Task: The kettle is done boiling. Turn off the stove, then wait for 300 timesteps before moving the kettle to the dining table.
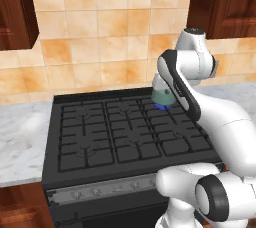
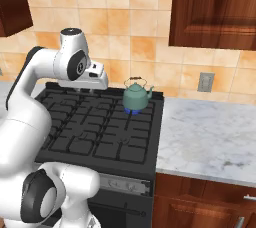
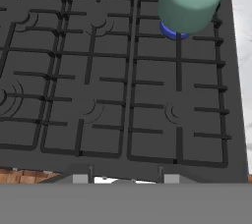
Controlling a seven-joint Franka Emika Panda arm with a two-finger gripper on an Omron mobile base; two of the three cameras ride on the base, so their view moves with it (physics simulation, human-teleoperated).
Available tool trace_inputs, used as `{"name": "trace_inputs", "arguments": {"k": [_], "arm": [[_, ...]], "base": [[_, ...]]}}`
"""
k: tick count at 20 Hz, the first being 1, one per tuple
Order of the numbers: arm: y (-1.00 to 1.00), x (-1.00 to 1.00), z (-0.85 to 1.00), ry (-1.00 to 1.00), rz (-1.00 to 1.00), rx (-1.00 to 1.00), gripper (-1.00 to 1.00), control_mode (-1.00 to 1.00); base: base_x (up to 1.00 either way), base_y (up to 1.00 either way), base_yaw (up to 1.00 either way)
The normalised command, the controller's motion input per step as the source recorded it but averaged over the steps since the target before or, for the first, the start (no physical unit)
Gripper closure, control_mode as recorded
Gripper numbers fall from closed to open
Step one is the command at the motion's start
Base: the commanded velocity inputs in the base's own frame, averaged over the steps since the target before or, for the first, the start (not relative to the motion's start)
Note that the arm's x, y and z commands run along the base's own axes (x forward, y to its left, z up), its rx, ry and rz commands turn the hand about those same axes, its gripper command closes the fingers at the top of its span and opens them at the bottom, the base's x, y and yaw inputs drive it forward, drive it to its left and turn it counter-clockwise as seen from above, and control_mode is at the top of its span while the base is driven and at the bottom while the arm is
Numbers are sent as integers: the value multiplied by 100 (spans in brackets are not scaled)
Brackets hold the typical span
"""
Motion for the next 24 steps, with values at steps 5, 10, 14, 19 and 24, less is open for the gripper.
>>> {"name": "trace_inputs", "arguments": {"k": [5, 10, 14, 19, 24], "arm": [[0, 0, 0, 0, 0, 0, -100, 100], [0, 0, 0, 0, 0, 0, -100, 100], [0, 0, 0, 0, 0, 0, -100, 100], [0, 0, 0, 0, 0, 0, -100, 100], [0, 0, 0, 0, 0, 0, -100, 100]], "base": [[0, 17, 0], [6, 46, 0], [7, 46, 0], [8, 46, 0], [9, 46, 0]]}}
